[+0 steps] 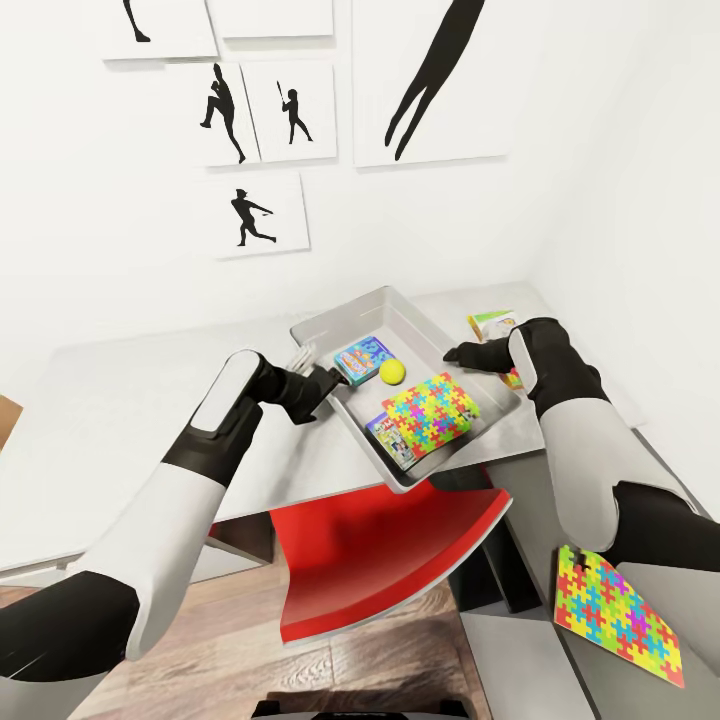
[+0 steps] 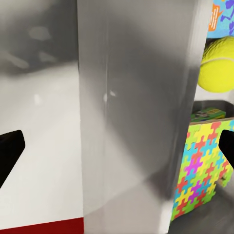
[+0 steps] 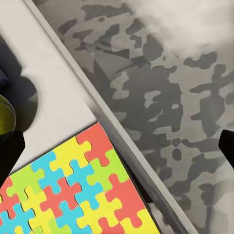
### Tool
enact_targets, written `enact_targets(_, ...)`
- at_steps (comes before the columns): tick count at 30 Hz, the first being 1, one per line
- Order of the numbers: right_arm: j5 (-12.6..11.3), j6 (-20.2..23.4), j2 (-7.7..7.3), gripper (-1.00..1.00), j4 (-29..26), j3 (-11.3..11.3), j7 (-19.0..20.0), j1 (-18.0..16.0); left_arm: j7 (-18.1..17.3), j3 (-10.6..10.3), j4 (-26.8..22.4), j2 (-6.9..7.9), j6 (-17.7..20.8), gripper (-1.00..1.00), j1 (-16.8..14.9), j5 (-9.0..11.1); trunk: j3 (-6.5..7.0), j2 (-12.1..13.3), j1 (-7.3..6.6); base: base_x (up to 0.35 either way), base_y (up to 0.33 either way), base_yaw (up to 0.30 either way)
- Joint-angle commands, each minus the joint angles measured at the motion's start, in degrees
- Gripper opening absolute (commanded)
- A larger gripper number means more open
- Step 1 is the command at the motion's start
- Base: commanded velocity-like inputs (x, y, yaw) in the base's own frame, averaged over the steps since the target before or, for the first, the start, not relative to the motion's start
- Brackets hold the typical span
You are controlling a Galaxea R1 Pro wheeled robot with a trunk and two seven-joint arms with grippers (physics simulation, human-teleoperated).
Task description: Put all the toys in the child's room - the three board games (two on the bed and one on the table), the two jigsaw puzzles on the table, and the tennis ball on the table - inside the toy box on the table in the child's room.
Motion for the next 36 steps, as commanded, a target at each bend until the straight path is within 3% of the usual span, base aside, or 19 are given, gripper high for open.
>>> enact_targets(1, 0.55, 0.22, 0.03, 1.0, -0.04, -0.22, 0.47, -0.03, 0.2, 0.0, 0.08, 0.01, 0.11, 1.0, -0.04, 0.32, -0.09, -0.1, 0.03, 0.0, 0.0, 0.0)
enact_targets(36, 0.6, -2.65, 0.08, 1.0, 0.75, -0.25, 0.49, 0.2, -3.99, -0.07, 4.58, 0.04, 0.1, 1.0, -0.03, 0.29, -0.09, -0.1, 0.03, 0.0, 0.0, 0.0)
